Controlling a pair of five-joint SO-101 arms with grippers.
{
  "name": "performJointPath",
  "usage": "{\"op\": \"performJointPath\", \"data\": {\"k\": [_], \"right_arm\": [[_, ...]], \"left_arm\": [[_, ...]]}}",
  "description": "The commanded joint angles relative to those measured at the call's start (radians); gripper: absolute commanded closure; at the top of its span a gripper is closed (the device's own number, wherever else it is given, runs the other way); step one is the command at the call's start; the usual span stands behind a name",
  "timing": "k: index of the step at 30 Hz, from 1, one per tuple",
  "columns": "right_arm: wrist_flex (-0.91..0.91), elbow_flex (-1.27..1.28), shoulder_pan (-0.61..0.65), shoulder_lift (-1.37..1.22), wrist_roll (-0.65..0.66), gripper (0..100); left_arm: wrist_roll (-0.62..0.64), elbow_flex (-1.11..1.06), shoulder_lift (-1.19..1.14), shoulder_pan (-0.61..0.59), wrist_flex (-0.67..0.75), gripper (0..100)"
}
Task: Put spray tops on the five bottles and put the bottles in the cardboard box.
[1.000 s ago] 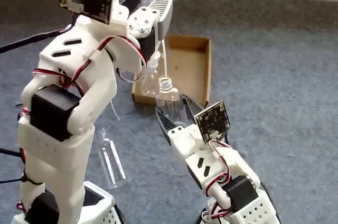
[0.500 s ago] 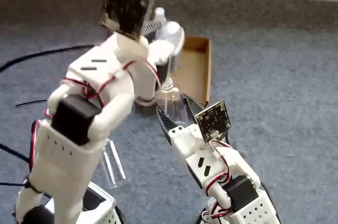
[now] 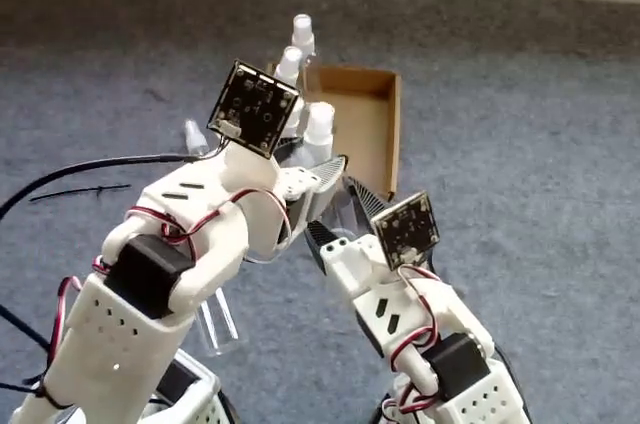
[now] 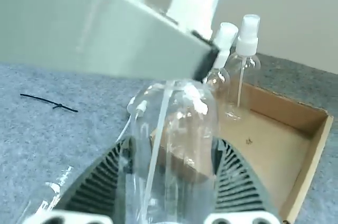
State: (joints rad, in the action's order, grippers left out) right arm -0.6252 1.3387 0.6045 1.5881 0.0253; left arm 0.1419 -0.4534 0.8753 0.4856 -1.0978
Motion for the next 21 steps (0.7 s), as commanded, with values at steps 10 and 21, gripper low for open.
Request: {"op": "performJointPath", "data": {"k": [10, 21], "right_arm": [[0.024, -0.008, -0.008, 0.012, -0.011, 99.5], [0.024, -0.008, -0.007, 0.012, -0.011, 99.5]], "left_arm": [[0.008, 0.302, 0.022, -0.091, 0.008, 85], [-0.077, 0.295, -0.173, -0.093, 0.107, 85]]}}
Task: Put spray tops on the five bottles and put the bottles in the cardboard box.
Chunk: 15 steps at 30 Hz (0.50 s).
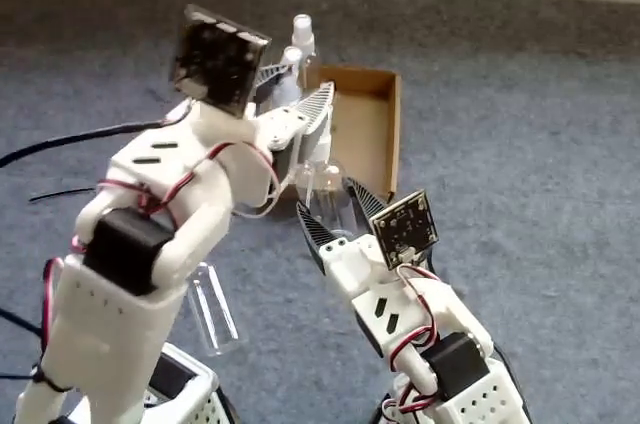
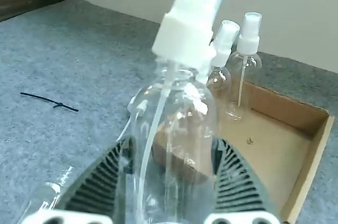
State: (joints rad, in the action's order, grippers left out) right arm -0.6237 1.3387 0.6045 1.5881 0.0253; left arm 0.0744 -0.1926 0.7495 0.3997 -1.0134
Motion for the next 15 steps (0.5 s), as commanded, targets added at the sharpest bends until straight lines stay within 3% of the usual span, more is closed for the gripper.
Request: {"op": "performJointPath", "data": {"k": [1, 15], "right_arm": [[0.022, -0.008, -0.007, 0.012, -0.011, 99.5], [0.022, -0.015, -0.008, 0.012, -0.011, 99.5]], "left_arm": [[-0.011, 0.033, -0.051, -0.008, 0.023, 85], [-0.095, -0.251, 0.165, -0.071, -0.003, 85]]}}
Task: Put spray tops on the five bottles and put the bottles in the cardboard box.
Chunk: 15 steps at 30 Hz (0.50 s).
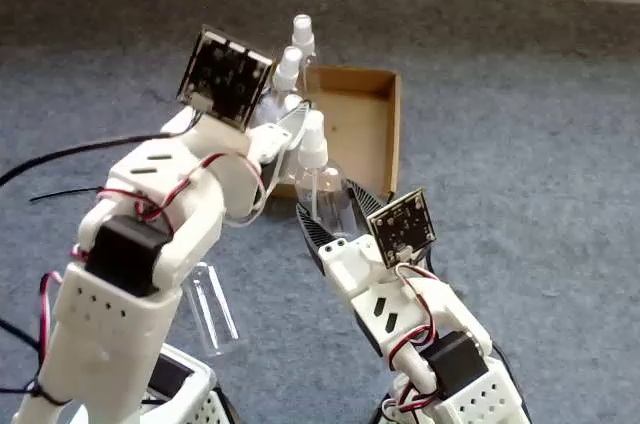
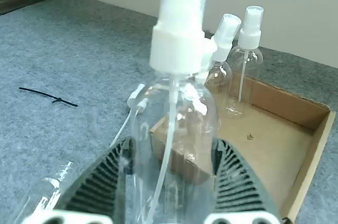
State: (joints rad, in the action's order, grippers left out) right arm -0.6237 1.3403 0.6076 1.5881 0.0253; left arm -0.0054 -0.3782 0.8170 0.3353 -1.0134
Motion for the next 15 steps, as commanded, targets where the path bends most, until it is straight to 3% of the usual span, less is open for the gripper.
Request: {"op": "performJointPath", "data": {"k": [1, 9, 15], "right_arm": [[0.022, -0.016, -0.012, 0.012, -0.011, 99.5], [0.022, -0.016, -0.012, 0.012, -0.011, 99.5], [0.021, -0.019, -0.028, 0.012, -0.011, 99.5]], "left_arm": [[-0.015, -0.084, 0.124, -0.007, -0.006, 85], [-0.012, -0.136, 0.234, -0.015, 0.002, 85], [-0.008, 0.005, 0.222, -0.068, -0.009, 85]]}}
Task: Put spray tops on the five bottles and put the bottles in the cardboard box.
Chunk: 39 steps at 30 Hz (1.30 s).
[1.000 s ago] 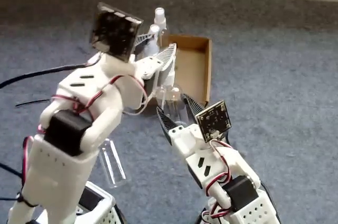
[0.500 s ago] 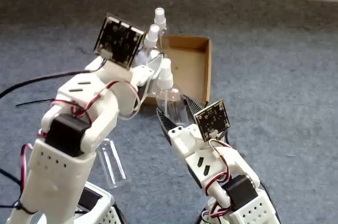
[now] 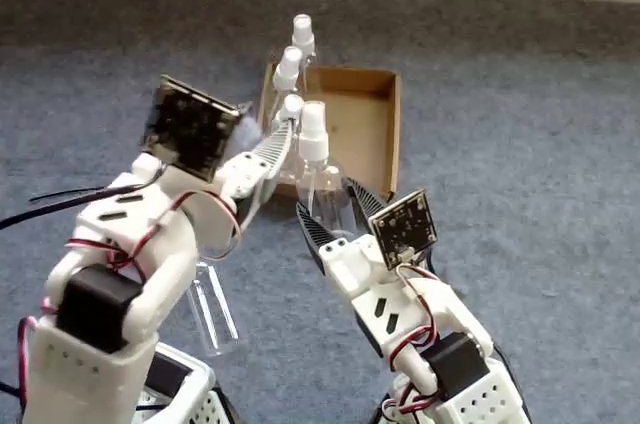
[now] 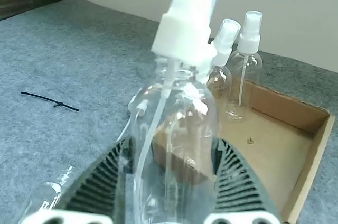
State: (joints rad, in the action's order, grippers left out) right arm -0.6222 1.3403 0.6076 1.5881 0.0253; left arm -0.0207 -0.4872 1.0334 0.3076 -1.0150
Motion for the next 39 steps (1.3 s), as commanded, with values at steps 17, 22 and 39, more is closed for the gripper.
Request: {"op": "performJointPath", "data": {"k": [17, 22, 39], "right_arm": [[0.116, -0.630, -0.249, -0.424, -0.100, 99.5], [0.113, -0.704, -0.249, -0.516, -0.236, 99.5], [0.108, -0.420, -0.148, -0.404, -0.322, 99.5]], "left_arm": [[0.000, -0.188, 0.076, -0.041, -0.029, 81], [0.005, -0.300, 0.076, -0.038, 0.055, 69], [0.071, -0.496, 0.209, 0.254, 0.285, 69]]}}
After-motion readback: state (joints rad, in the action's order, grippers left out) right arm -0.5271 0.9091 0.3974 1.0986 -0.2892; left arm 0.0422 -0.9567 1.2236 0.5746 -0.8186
